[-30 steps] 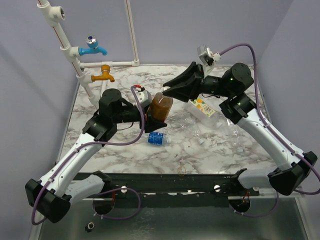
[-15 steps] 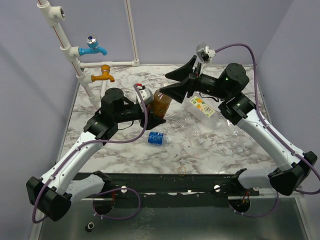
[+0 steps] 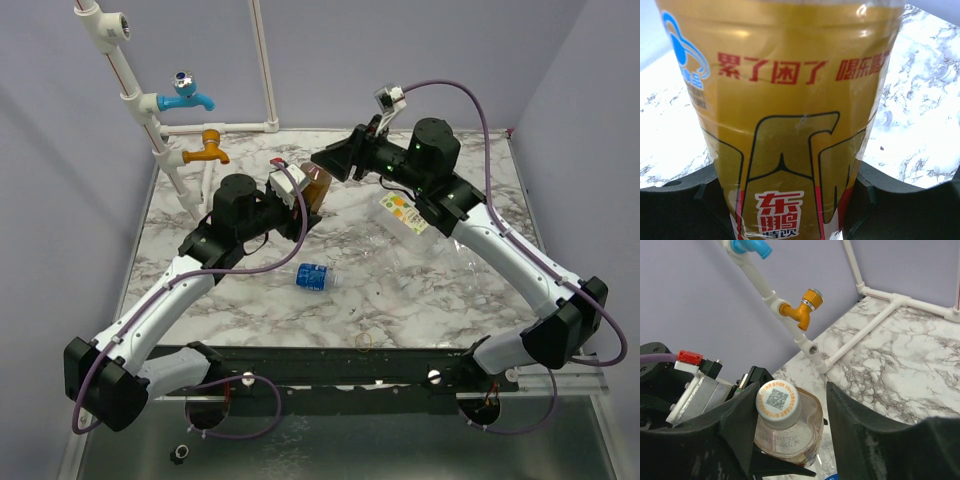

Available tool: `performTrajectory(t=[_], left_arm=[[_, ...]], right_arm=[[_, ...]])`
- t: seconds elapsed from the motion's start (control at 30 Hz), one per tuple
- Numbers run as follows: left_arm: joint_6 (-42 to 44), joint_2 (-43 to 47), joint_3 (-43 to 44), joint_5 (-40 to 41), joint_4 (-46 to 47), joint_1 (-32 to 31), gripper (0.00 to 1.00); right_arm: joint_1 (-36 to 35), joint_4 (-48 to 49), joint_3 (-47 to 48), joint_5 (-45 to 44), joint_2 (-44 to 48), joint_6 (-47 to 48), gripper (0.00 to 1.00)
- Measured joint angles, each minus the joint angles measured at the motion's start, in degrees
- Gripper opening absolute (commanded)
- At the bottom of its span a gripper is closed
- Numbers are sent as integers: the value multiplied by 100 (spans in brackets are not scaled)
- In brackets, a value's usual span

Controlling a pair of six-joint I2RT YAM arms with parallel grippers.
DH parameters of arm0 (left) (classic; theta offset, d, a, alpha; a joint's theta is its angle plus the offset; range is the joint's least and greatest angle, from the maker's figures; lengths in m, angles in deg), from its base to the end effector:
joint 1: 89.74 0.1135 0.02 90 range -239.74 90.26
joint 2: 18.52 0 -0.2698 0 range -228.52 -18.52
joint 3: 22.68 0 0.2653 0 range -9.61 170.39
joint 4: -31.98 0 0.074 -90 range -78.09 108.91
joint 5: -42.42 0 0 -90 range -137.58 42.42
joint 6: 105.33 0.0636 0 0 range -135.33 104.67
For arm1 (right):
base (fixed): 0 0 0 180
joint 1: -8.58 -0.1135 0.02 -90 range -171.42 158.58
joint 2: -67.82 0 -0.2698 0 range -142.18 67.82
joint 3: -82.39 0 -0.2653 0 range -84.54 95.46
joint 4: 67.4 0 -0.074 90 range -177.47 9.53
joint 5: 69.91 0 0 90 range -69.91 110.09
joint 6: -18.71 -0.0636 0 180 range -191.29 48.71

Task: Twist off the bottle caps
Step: Unscrew the bottle cap from the plastic bottle.

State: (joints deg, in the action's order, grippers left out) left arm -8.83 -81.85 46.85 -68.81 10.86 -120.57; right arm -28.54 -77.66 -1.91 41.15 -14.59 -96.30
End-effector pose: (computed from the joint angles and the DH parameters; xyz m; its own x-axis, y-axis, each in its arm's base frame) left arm 0.2385 -0.1691 0.3489 -0.1316 0.2014 -0.9706 0.7982 0.6022 0.0168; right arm 0.2858 0.2450 0.4490 -0.3209 0.2519 -0.9130 -0.7875 0.4646 0.4050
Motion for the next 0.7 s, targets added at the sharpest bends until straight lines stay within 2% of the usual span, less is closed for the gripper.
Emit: performTrajectory(t=[0.1,0.37,0.53,0.7], left_arm=[[-2,-15,-22,116,24,2,0],[-50,-22,-61,162,35,2,0],[-92,-22,-61,114,68,2,0],[-269,57,-61,-684,107,9,0]], right_arm=[[-4,-9,72,-68,-76,-57,43],[-52,11,74,-81,-98,7,2],[-52,90,61,122,-79,144,1],[50,286,-160,907,214,420,1]])
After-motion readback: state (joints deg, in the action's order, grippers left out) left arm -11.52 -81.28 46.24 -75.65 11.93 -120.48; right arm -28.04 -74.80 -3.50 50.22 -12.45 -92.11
